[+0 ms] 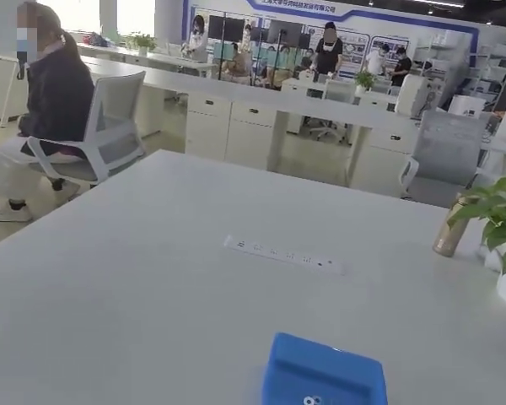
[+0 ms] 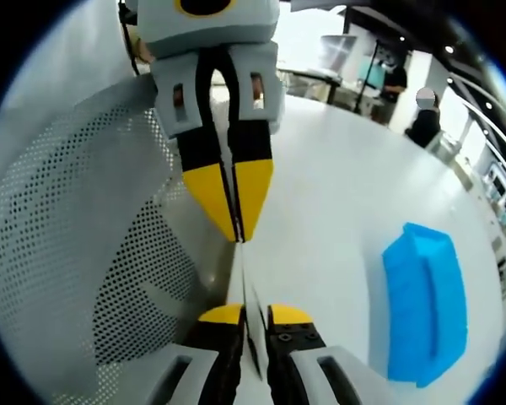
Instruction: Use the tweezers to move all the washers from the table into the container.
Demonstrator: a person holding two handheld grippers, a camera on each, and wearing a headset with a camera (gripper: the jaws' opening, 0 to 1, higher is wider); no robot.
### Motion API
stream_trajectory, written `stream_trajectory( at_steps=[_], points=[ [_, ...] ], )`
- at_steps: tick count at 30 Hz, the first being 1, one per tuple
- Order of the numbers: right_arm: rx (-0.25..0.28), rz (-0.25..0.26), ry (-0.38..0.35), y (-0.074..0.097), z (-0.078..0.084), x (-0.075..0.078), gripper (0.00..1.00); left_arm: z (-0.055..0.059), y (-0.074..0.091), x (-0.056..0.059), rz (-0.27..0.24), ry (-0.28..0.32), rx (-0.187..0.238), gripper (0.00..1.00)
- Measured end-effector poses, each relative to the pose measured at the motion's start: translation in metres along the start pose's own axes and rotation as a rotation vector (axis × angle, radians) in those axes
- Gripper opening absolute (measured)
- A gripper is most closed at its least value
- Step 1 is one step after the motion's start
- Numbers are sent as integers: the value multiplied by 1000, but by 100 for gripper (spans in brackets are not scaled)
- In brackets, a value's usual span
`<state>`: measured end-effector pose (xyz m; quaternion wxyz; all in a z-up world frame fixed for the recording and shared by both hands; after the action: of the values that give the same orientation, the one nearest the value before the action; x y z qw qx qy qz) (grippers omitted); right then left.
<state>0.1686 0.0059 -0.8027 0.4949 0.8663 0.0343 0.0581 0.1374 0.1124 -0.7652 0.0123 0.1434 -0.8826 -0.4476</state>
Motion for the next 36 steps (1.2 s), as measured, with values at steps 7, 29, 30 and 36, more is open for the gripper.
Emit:
stream_trajectory(
  at_steps=[7,29,30,36],
  points=[
    [68,100,-161,12,8,7,10,-6,-3,-20,55,-6,-15,0],
    [332,603,-650,145,51,-10,34,14,-32,-64,162,-19,-181,0],
    [343,614,-660,149,51,-12,34,14,-34,-66,169,-22,-194,0],
    [423,649,-716,159,49,-17,39,12,-40,-69,181,-56,-272,0]
  ],
)
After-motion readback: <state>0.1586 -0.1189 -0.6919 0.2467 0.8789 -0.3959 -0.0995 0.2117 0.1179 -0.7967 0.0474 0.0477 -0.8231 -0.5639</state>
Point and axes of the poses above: the centre of the closed fingertips' face, and the gripper's own axes: y roughly backward along the fingers, x roughly to its right, z roughly out of its underside, the point moved 7 cm from there along y, roughly backward along the fingers, and after that the axes turned 5 degrees about -x, right-handed, at the moved point
